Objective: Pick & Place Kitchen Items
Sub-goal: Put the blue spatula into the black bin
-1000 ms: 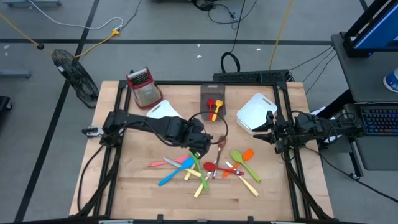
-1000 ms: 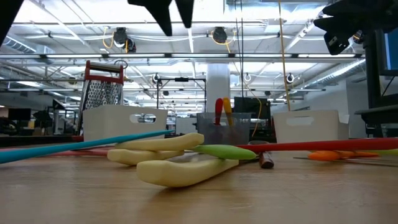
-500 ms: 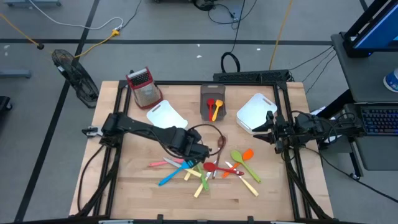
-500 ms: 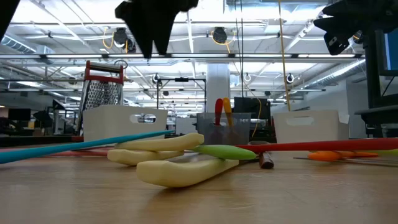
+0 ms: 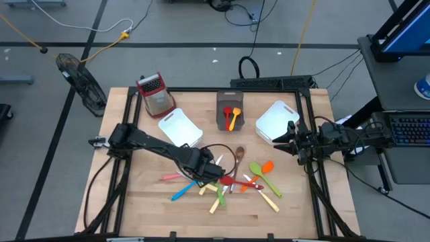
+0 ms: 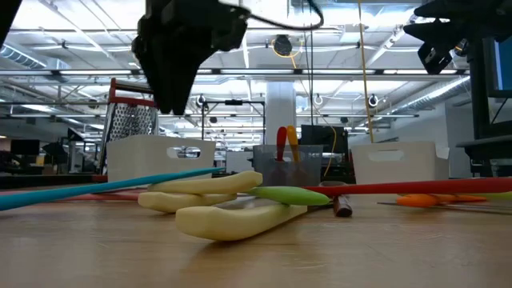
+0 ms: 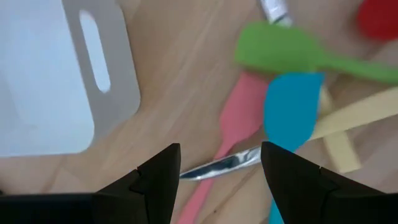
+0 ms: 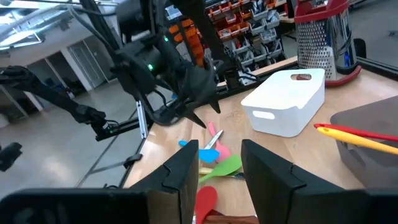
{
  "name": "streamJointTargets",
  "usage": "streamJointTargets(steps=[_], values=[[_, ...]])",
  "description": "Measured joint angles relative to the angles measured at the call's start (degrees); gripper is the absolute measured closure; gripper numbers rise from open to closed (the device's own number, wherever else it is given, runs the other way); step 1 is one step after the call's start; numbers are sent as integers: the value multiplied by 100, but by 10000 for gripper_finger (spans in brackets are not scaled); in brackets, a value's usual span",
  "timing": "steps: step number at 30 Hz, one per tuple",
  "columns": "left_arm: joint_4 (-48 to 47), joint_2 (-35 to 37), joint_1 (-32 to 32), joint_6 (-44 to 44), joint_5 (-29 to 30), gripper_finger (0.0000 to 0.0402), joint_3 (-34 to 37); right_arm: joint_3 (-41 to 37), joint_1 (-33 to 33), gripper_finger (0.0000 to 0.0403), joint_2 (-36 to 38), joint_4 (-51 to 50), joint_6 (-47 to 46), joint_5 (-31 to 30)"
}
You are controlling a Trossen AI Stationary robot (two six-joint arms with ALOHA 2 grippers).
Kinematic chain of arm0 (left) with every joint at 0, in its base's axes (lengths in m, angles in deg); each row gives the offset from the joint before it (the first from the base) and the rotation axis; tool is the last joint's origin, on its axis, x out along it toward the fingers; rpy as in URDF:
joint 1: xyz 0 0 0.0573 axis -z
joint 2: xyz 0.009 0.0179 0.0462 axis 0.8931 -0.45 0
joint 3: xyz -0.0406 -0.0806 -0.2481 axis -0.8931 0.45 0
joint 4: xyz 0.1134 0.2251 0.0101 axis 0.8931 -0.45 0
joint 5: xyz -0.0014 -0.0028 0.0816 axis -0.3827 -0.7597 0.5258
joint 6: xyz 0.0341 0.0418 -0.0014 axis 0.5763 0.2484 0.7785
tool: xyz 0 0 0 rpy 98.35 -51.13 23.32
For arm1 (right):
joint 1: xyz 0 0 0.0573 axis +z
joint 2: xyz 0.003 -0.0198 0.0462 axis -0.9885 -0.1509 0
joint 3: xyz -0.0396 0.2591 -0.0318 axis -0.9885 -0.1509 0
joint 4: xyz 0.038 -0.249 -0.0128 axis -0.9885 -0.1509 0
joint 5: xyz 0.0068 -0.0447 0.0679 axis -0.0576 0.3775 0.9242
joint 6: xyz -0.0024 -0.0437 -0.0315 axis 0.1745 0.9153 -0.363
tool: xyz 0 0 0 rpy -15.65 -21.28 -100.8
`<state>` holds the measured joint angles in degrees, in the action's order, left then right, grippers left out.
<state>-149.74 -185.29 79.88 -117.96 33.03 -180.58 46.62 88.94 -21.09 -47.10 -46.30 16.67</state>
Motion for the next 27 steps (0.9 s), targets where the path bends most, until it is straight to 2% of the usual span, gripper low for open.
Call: streamJointTargets(steps=[5, 10, 18, 27], values=[[718, 503, 46, -162, -221, 172, 794, 0, 0, 289, 2, 0, -2, 0], [1457, 1457, 166, -887, -141, 172, 1886, 0, 0, 289, -1, 1, -1, -1], [2751, 2958, 527, -1692, 467, 172, 3427, 0, 0, 289, -207, 146, -4, 0], [3963, 4228, 1023, -2281, 1195, 172, 5005, 0, 0, 289, -772, 993, -300, 13]])
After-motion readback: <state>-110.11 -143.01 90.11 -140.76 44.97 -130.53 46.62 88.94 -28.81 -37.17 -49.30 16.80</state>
